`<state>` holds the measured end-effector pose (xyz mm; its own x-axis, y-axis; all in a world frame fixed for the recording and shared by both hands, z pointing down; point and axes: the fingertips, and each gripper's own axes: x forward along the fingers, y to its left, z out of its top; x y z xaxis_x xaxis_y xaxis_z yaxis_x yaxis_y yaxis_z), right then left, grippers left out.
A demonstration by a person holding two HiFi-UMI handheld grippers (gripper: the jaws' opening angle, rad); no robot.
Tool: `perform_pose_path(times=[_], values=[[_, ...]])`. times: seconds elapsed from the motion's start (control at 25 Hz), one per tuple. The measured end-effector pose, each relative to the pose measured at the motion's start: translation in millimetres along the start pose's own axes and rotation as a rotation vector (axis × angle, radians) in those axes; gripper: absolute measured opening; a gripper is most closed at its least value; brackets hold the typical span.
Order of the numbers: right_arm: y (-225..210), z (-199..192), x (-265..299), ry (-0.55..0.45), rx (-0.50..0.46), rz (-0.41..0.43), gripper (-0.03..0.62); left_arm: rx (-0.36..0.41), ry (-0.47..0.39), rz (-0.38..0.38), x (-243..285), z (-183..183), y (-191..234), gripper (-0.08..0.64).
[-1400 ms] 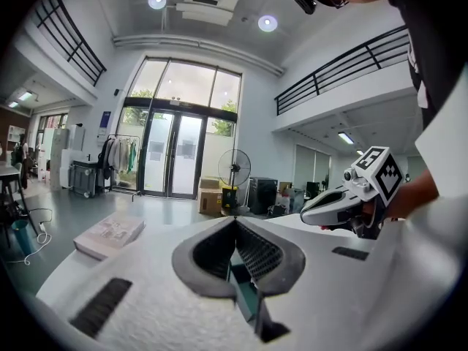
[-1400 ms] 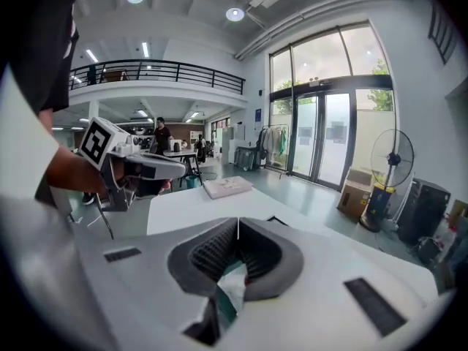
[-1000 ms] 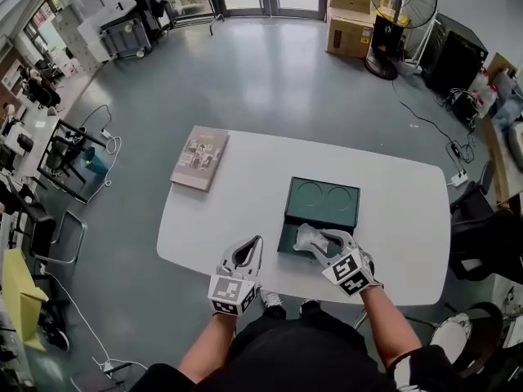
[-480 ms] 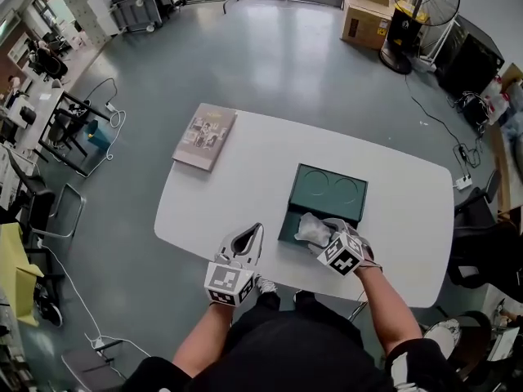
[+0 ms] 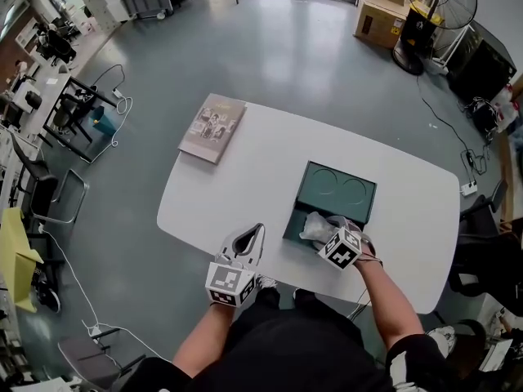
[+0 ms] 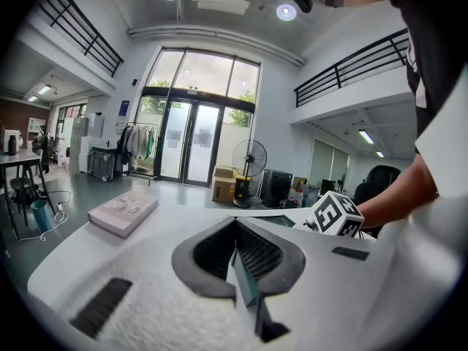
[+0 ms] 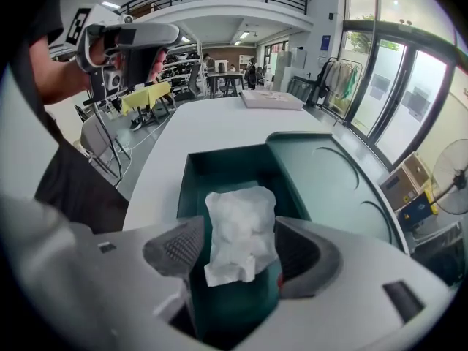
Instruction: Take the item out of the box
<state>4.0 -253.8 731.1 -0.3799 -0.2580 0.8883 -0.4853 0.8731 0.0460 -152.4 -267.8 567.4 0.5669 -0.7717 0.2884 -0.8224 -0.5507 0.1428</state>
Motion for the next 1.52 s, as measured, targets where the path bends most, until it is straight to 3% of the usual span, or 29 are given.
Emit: perform_pose_path(times=[0.32, 0.56, 1.28, 1.52], values=[[1.5, -8.1, 14.8, 0.075, -0.044, 0.040, 0.305, -0.009, 0.005, 0.022, -1.6, -3.2, 8.1, 0.009], [1.1, -14.1, 26.1, 0.111, -0.067, 0.040, 0.268, -0.011, 0.006, 0.032, 1.6, -6.5, 9.9, 0.009], [-1.9, -14.0, 27.2, 0.118, -0.113, 0.016, 0.167, -0.009, 0.012, 0.049, -2.8, -5.3, 4.7, 0.009], [1.1, -14.1, 25.0, 0.092, -0.082, 0.010, 0.130, -0.008, 0.013, 0.048, -3.9, -7.8, 3.8, 0.009]])
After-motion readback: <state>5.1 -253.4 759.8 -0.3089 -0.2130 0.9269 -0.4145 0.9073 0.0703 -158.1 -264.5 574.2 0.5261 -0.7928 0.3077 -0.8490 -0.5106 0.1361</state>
